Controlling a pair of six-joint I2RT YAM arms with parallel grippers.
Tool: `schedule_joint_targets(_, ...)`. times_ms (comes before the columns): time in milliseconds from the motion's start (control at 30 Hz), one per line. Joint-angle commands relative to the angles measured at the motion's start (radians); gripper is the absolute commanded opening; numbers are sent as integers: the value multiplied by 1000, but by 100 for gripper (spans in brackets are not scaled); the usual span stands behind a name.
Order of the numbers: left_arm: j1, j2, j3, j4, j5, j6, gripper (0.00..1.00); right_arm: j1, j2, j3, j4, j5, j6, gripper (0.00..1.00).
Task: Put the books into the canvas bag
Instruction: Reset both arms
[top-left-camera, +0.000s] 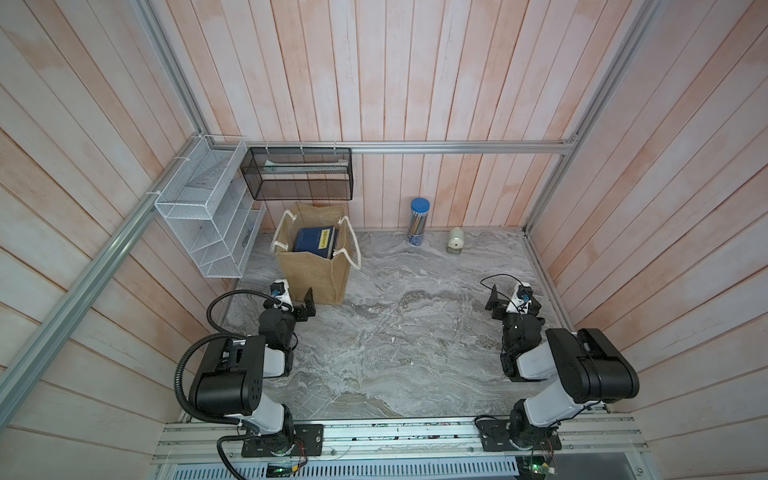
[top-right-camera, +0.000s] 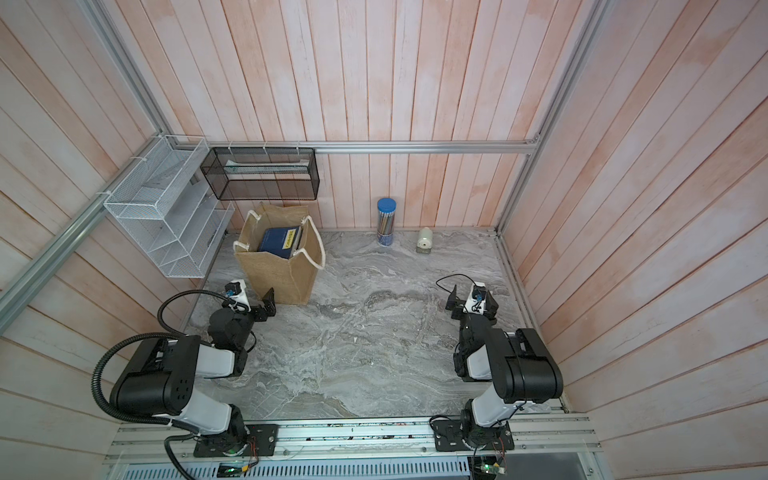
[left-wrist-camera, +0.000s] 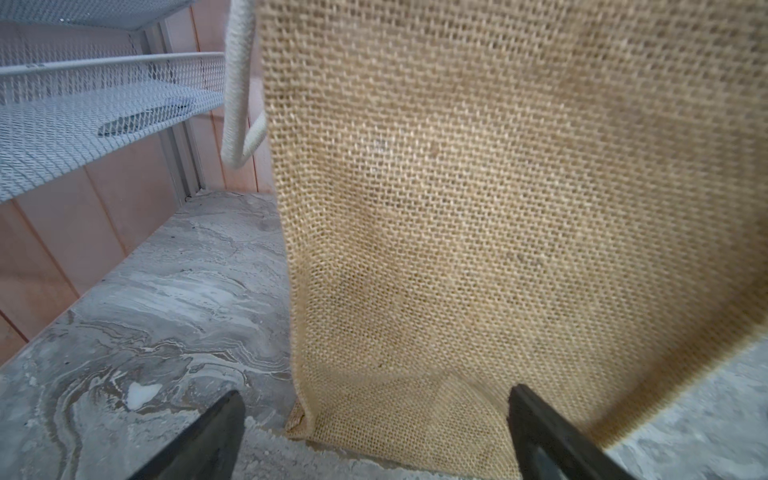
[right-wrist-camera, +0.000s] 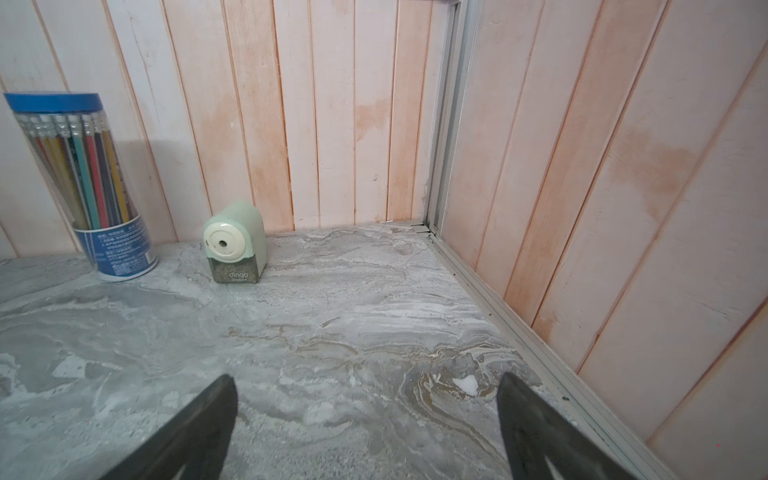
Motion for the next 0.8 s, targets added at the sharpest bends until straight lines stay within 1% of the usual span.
schedule_joint_targets(0, -3, 8, -4, 45, -28, 28, 100, -6, -13, 5, -68, 32, 27, 98)
schedule_joint_targets(200, -4, 7, -3, 38, -24, 30, 100, 1, -9, -4, -40, 38, 18, 98)
schedule_joint_targets(300, -4, 7, -2, 38, -24, 29, 100, 1, -13, 1, -56, 38, 19, 98)
schedule_joint_targets(367, -4, 8, 1, 34, -6, 36, 100, 1, -13, 1, -57, 39, 19, 98)
schedule_joint_targets(433, -4, 10, 17, 9, 36, 57, 100, 0, -12, 2, -56, 38, 19, 98)
schedule_joint_targets(533, -14, 13, 27, -7, 27, 64, 100, 1, -12, 1, -56, 39, 19, 98)
schedule_joint_targets(600, -33, 14, 27, -10, -3, 78, 100, 1, -12, 1, -55, 38, 19, 98)
schedule_joint_targets(767, -32, 10, 19, 1, -6, 74, 100, 0, -13, 1, -55, 38, 19, 98)
